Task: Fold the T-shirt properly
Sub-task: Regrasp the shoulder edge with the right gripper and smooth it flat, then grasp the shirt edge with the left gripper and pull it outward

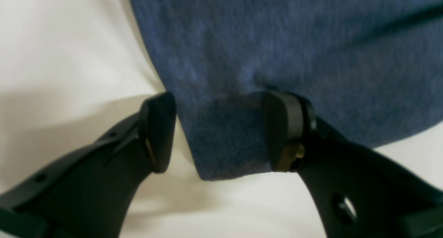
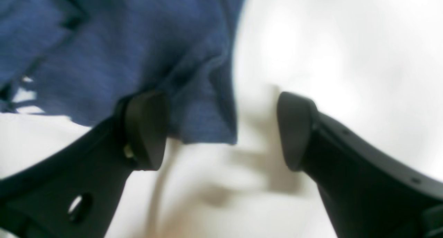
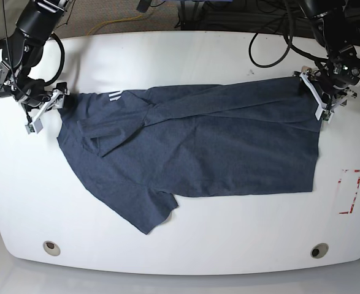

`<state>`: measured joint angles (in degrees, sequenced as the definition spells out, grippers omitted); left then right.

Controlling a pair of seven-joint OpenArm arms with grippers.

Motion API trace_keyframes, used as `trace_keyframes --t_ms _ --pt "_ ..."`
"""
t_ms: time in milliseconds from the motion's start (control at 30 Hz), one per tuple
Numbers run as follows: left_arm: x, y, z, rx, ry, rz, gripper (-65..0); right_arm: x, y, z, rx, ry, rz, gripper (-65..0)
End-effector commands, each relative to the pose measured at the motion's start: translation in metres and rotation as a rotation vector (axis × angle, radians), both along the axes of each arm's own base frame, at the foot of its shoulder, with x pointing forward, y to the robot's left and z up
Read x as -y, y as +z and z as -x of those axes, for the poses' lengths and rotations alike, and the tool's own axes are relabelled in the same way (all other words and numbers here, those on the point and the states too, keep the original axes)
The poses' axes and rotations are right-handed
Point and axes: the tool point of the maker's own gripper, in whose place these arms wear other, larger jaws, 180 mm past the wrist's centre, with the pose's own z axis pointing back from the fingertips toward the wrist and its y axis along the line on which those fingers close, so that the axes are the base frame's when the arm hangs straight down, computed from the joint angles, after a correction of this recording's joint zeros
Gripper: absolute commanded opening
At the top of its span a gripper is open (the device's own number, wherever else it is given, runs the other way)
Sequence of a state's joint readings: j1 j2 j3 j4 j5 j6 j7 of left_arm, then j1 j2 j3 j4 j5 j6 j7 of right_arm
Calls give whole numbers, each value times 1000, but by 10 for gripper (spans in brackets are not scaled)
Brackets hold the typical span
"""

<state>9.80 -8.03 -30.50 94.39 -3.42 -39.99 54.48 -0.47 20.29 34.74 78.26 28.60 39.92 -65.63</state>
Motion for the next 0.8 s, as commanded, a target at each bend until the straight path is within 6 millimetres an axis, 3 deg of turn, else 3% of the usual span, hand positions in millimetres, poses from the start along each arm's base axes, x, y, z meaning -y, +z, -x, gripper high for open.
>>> trace_keyframes --t_ms 0,67,167,267,400,433,767 --pt "-6 -7 6 -40 8 -12 -278 7 8 -5 18 3 22 -184" --pt "-5 -12 9 -54 12 -3 -281 1 6 -5 19 4 8 -184" --pt "-5 -14 10 -61 13 0 -353 -3 4 -4 17 4 0 -217" --pt "-4 -12 11 -56 10 -5 -479 -4 3 -3 16 4 -2 -382" --pt "-4 -6 16 -47 2 -20 -519 -4 3 -3 14 4 -2 -620" --pt "-4 -2 17 -39 -3 -28 -521 -4 3 -3 15 4 -3 -647" --pt "1 40 14 35 -27 -123 -522 -4 3 -3 15 5 -2 -650"
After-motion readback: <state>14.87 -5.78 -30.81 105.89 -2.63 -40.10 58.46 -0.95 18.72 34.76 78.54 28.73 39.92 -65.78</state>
